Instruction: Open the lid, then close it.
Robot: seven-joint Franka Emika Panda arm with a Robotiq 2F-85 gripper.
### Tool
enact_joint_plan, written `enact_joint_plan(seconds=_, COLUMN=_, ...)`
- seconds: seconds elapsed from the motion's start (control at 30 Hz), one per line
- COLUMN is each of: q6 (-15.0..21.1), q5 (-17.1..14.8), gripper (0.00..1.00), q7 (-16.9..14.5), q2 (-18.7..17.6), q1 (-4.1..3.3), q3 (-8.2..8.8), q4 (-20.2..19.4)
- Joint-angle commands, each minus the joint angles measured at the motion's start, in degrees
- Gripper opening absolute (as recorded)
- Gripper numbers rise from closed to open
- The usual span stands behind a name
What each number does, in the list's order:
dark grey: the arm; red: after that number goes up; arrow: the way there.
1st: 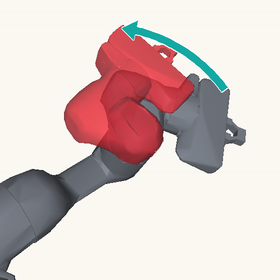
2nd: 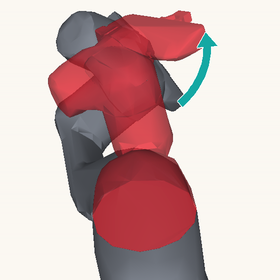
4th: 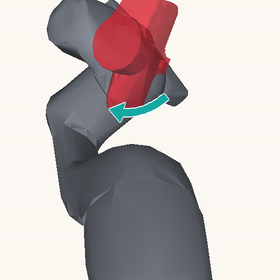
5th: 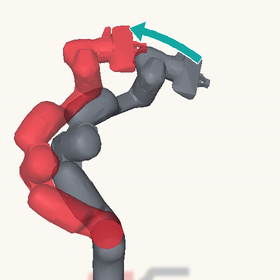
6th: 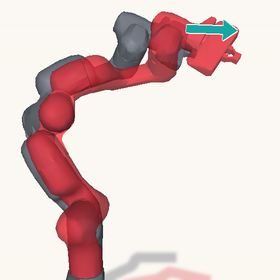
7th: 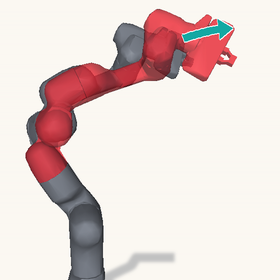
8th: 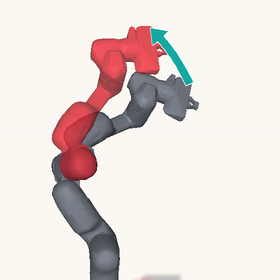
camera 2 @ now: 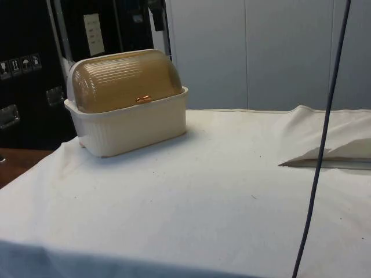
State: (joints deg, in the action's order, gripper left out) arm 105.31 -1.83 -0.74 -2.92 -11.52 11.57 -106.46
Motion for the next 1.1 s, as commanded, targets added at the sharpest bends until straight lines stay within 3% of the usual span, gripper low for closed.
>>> enact_joint_plan(seconds=0.0, q6=0.0, q5=0.0, gripper=1.0, q7=0.1, q2=0.0, q1=0.0, q3=-0.06, q4=0.0)
enact_joint_plan(seconds=0.07, q6=0.1, q5=0.2, gripper=0.98, q7=0.5, q2=0.1, q1=-0.11, q3=-0.17, q4=0.0)
enact_joint_plan(seconds=0.17, q6=0.1, q5=0.2, gripper=0.81, q7=0.5, q2=0.1, q1=-0.06, q3=-0.23, q4=0.0)
enact_joint_plan(seconds=0.2, q6=0.1, q5=0.2, gripper=0.69, q7=0.5, q2=0.1, q1=-0.06, q3=-0.29, q4=0.0)
enact_joint_plan(seconds=0.3, q6=0.0, q5=0.0, gripper=0.51, q7=0.2, q2=0.0, q1=0.0, q3=-0.23, q4=0.0)
enact_joint_plan(seconds=0.33, q6=0.1, q5=0.2, gripper=0.51, q7=0.6, q2=0.0, q1=-0.06, q3=-0.29, q4=0.0)
enact_joint_plan(seconds=0.43, q6=0.1, q5=0.2, gripper=0.35, q7=0.6, q2=0.0, q1=-0.06, q3=-0.29, q4=0.0)
enact_joint_plan(seconds=0.47, q6=0.1, q5=0.2, gripper=0.25, q7=0.6, q2=0.0, q1=-0.06, q3=-0.34, q4=0.0)
enact_joint_plan(seconds=0.63, q6=0.0, q5=0.0, gripper=0.0, q7=0.2, q2=0.0, q1=0.0, q3=-0.29, q4=0.0)
enact_joint_plan(seconds=1.07, q6=0.6, q5=0.2, gripper=0.0, q7=0.5, q2=0.6, q1=-0.06, q3=-0.34, q4=-0.6)
